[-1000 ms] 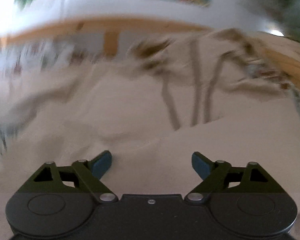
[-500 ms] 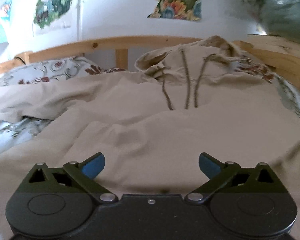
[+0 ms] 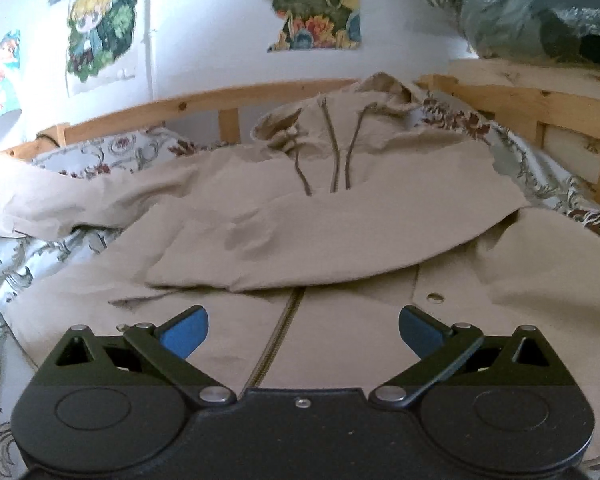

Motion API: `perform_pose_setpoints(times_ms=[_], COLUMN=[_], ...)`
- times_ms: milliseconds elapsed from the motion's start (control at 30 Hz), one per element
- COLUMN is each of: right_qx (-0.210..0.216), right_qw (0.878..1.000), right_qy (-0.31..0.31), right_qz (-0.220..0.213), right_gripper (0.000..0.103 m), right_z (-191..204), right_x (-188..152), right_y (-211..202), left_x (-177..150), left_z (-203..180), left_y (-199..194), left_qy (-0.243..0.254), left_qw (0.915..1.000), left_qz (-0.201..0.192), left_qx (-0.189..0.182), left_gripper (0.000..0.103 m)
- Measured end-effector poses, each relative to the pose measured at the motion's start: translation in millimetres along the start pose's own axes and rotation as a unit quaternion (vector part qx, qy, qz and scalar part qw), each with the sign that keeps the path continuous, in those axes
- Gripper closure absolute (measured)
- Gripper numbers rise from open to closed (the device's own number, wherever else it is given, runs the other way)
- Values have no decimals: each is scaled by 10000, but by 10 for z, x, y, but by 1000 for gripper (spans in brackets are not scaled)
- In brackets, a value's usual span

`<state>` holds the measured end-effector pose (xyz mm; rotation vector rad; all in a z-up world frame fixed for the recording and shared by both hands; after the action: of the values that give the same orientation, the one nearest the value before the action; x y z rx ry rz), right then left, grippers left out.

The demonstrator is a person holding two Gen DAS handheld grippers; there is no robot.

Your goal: Fold large clothes

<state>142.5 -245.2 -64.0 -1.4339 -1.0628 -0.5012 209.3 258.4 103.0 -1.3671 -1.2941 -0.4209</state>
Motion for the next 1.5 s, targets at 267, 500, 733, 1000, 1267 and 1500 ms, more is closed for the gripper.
perform_pose_setpoints(times_ms=[267, 500, 733, 1000, 1267, 1500], right_qx=[-39, -98, -668, -1115, -879, -843], right_qw=[9998, 9997, 9975, 9914, 9949, 9948], right_qy=[99, 204, 127, 536, 392, 471], right_qz=[-142, 91, 201, 421, 317, 320], right_gripper=[2, 1, 1, 1, 1, 1], right_z=[-138, -258, -695, -975, -774, -745], right_x=[-69, -309, -579, -952, -866, -855], right_y=[-304, -548, -1022, -1305, -1206, -1168], left_x=[88, -930, -2312, -2809, -2330, -2183], left_z=[-1911, -3575, -4366, -4242, -3956, -3006], left_y=[-795, -870, -143, 181, 128, 632], left_qy=[566, 1199, 1468, 1294, 1380, 1492], left_qw=[9737, 9235, 9044, 8981, 9252, 9650], left_qz=[324, 1160, 2275, 3037, 2203, 1756], left_qx=[-2181, -3455, -3297, -2906, -2764, -1250], left_gripper=[103, 103, 103, 57, 15, 14])
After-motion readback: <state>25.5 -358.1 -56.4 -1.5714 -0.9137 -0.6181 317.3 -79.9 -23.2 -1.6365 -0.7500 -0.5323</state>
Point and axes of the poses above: each gripper's, at about its wrist camera, not at the fingertips, and y roughly the way its jaws point, z to its left, x to its top, the point moved 5 cm from there along y, roughly the way its jaws point, and after that the axes turned 15 degrees about -y, right-handed, at the moved point
